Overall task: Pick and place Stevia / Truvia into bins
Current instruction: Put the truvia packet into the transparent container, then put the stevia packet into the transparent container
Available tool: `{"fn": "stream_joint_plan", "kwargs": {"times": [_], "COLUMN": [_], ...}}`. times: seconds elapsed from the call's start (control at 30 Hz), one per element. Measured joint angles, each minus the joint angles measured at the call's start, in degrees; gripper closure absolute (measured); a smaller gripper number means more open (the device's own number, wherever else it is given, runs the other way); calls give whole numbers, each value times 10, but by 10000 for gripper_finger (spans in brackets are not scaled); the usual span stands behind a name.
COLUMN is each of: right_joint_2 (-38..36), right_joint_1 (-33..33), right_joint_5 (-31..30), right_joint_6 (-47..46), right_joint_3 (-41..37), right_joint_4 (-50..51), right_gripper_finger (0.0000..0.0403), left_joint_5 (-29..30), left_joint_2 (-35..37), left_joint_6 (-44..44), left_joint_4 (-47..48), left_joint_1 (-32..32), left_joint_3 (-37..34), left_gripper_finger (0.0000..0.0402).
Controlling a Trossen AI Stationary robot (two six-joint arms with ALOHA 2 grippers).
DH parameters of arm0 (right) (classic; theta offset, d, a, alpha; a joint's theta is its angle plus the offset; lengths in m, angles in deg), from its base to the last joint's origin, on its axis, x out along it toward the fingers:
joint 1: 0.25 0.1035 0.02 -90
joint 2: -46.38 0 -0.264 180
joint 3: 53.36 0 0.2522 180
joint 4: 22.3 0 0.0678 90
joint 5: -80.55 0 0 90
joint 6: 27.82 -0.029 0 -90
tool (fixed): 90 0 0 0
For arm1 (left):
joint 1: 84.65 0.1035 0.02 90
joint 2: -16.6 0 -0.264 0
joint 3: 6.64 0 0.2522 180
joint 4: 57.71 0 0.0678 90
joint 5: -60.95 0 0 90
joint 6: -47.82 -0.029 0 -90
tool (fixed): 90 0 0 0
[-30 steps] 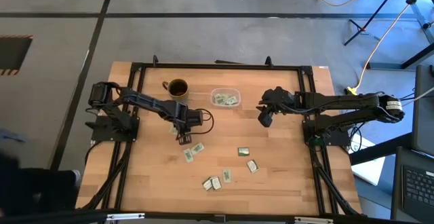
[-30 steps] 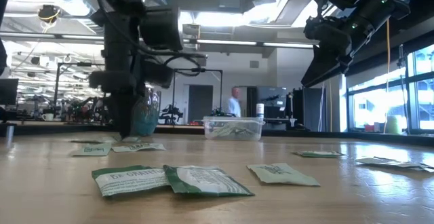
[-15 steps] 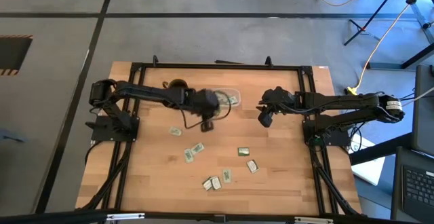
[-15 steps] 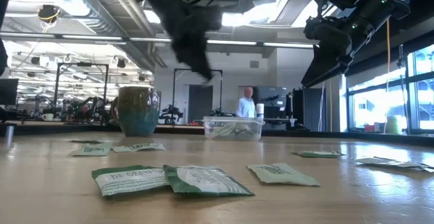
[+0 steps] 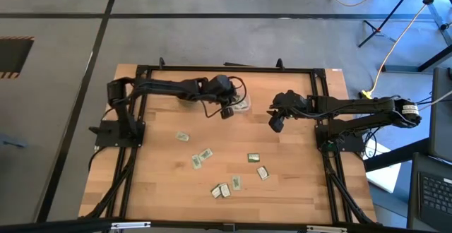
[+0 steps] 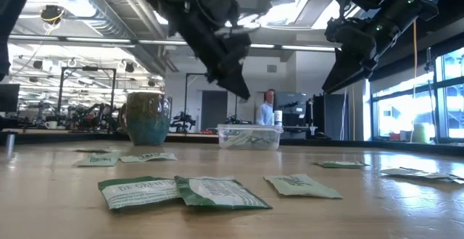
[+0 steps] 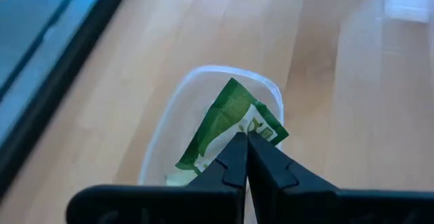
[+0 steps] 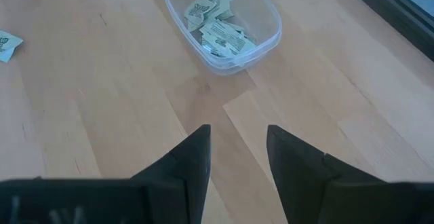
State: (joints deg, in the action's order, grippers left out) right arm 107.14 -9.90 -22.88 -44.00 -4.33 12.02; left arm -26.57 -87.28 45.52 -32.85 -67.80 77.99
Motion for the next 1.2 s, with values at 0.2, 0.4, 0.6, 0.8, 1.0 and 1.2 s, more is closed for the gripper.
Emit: {"fn": "stream_joint_plan", "kwargs": {"times": [0.2,0.4,0.6,0.8,1.0,1.2], "right_joint_2": [0,0,0,0,0,0], "right_joint_1": [0,0,0,0,0,0], "right_joint_5": [0,0,0,0,0,0], "right_joint_6": [0,-1,-2,-3,-3,-3], "right_joint_3": [0,0,0,0,0,0], "right_joint_4": [1,1,1,4,9,8], "right_gripper_finger": [256,256,256,256,256,256], "left_joint_5": [-3,2,19,11,-1,8], "left_joint_2": [-44,-61,-47,10,110,186], "left_joint_6": [0,0,0,0,34,137], "left_joint_4": [-6,-4,9,76,265,370], "left_joint_1": [12,13,13,2,-46,-126], "left_joint_3": [0,0,0,0,-2,-50], "left_gripper_finger": [398,390,356,332,335,346]}}
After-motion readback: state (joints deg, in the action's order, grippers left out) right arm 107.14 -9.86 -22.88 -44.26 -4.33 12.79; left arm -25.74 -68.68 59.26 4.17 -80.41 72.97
